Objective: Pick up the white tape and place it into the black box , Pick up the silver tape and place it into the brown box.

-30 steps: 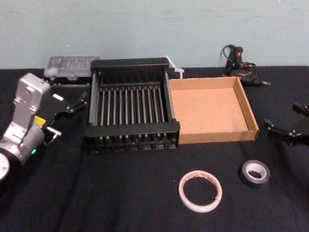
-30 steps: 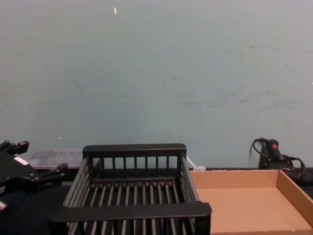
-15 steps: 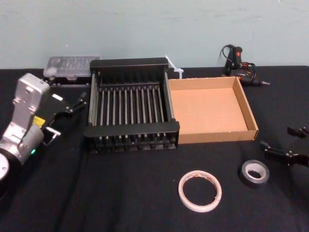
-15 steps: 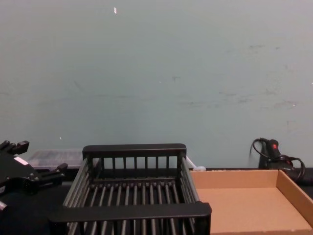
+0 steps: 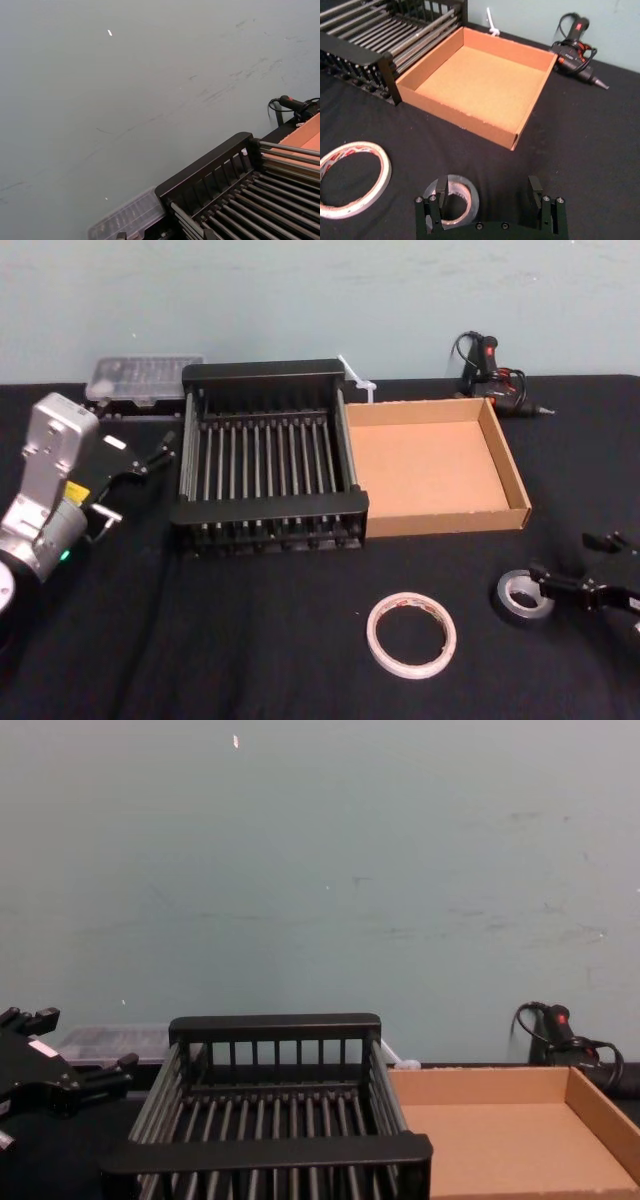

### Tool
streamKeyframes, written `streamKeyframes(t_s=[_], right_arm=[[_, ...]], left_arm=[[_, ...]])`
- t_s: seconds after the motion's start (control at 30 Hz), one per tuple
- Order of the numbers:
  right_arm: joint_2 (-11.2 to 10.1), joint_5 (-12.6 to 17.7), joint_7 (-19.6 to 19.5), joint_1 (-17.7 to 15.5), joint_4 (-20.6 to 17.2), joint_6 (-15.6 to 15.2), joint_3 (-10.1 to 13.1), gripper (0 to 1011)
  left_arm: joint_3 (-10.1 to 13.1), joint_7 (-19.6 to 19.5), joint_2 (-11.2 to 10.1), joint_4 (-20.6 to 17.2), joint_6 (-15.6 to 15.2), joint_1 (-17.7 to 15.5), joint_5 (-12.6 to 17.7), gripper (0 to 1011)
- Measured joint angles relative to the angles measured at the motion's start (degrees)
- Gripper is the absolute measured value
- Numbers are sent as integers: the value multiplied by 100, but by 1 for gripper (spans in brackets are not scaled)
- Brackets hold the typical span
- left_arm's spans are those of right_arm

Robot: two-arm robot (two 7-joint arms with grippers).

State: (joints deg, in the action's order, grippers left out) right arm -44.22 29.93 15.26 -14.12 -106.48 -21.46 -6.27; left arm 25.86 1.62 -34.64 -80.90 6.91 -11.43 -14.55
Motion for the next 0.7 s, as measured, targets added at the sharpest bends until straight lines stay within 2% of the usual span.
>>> streamKeyframes(t_s=[0.33, 0.7], right_arm=[[91, -122, 94, 19, 102, -162, -49, 1002], [259, -288, 129, 205, 334, -294, -195, 1002]], left_arm=[[0, 0, 0, 0, 0, 0, 0, 1001], [0, 0, 0, 0, 0, 0, 0, 1002]])
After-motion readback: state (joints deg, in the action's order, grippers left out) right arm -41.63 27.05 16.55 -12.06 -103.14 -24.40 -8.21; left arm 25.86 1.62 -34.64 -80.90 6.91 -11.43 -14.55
